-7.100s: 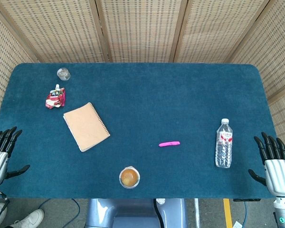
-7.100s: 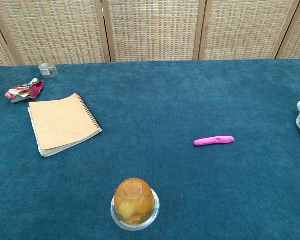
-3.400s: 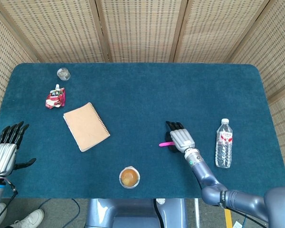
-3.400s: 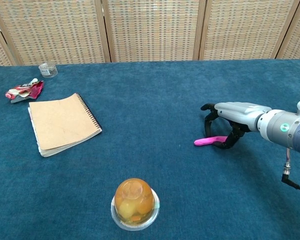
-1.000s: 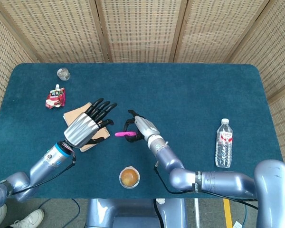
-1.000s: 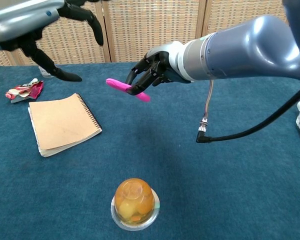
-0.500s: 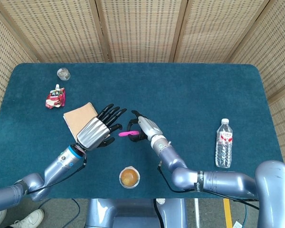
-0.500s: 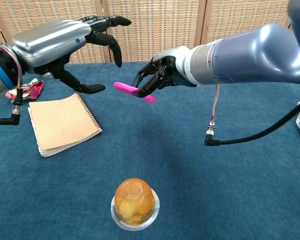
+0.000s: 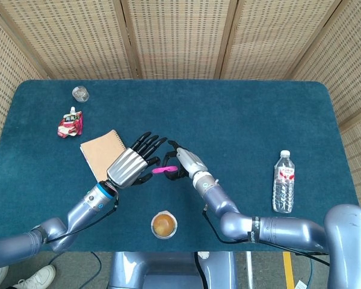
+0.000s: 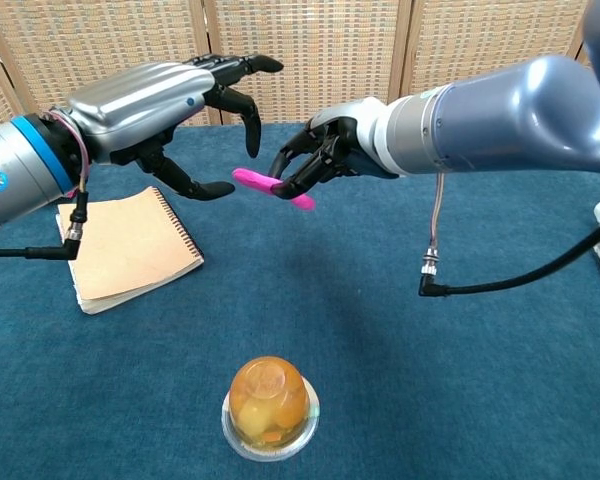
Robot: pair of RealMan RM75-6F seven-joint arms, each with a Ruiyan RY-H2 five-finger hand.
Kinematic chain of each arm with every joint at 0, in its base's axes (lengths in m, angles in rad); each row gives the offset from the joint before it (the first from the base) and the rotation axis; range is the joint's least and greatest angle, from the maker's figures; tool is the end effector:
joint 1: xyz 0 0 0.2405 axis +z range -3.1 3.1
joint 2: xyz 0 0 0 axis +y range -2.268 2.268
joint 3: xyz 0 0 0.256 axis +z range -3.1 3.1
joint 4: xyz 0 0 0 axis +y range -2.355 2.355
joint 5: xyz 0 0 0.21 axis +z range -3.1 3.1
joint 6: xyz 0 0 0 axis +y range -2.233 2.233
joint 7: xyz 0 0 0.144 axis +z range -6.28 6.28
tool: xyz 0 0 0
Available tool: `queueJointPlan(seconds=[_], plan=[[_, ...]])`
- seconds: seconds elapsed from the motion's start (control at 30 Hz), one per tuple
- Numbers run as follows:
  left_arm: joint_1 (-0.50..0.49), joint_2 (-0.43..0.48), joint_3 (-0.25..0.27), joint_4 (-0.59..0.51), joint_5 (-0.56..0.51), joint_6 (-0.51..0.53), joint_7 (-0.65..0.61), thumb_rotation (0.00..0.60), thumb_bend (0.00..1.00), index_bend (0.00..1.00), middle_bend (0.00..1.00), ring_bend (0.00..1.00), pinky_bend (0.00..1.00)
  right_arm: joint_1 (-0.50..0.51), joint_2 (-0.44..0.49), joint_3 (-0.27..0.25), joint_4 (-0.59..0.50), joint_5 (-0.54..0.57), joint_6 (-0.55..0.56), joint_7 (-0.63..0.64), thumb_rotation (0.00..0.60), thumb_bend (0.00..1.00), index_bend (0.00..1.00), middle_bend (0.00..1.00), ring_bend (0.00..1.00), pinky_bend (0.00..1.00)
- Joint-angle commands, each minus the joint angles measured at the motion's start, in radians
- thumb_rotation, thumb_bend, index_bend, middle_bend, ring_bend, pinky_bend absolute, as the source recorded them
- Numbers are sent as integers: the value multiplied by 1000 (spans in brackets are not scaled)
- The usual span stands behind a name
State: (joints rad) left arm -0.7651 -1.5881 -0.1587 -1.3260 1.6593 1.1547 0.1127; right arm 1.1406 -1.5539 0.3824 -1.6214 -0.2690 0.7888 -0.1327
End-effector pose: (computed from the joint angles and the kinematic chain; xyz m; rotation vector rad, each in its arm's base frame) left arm -0.1019 0.3350 -0.0038 -2.0154 -0.4739 -1.3141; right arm -0.0131 -0.3718 -0.0368 1.5870 -1.8947 1.0620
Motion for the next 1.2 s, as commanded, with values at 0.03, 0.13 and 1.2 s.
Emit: queueJointPlan(seconds=[0.03, 0.13, 1.2], plan=[[-8, -12, 0, 5, -6, -4, 12, 600, 312, 472, 0, 0, 0, 0, -1, -2, 1, -1, 0, 2, 600, 720, 674, 42, 0, 0], [-14, -22, -2, 9, -18, -6, 22, 600, 312, 473, 0, 0, 0, 0, -1, -5, 0, -3, 0, 4, 600, 719, 675, 42, 0, 0], [-47, -64, 14, 27, -66, -22, 56, 600, 338, 498, 0, 0, 0, -10, 8, -18, 6, -18, -17, 35, 600, 723, 675, 43, 0, 0]])
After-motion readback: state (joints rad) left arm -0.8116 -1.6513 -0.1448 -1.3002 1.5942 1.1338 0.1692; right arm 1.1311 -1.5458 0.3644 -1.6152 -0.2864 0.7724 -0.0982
